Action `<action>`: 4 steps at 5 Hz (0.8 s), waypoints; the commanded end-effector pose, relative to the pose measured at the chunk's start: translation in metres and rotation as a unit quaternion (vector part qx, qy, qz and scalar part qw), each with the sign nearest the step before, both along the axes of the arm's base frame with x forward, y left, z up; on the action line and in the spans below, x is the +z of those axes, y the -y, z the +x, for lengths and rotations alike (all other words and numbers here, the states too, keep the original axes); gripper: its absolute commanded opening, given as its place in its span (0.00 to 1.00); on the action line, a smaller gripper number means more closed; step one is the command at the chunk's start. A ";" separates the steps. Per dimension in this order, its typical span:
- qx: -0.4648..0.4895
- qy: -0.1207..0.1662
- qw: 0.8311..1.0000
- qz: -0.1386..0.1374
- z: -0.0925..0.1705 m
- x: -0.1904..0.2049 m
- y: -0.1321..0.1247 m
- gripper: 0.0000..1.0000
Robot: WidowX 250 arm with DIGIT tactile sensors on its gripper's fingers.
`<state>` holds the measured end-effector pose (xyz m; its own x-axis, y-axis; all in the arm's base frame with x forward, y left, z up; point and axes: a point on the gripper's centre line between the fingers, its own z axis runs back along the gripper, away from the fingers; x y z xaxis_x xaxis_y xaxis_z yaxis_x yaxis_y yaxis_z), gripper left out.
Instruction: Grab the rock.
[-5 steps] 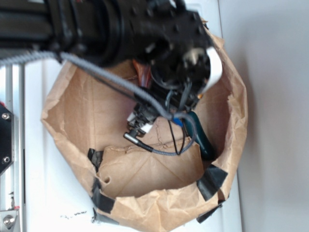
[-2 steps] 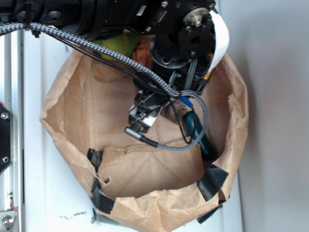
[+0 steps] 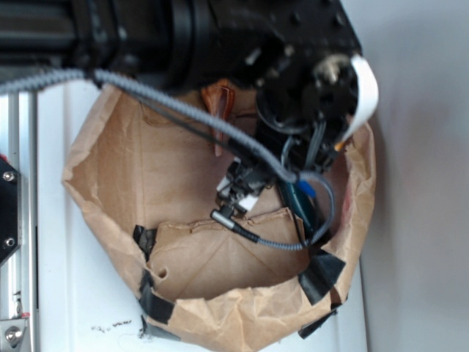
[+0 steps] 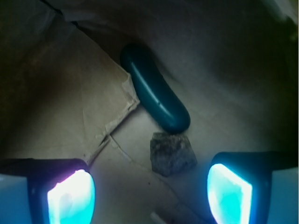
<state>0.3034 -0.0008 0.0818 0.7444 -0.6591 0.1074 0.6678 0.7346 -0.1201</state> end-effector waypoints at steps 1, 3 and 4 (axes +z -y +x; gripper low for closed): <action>-0.008 0.011 0.999 0.035 0.016 -0.019 0.028 1.00; -0.006 -0.003 0.998 0.058 0.020 -0.048 0.020 1.00; -0.006 -0.008 0.998 0.068 0.020 -0.056 0.016 1.00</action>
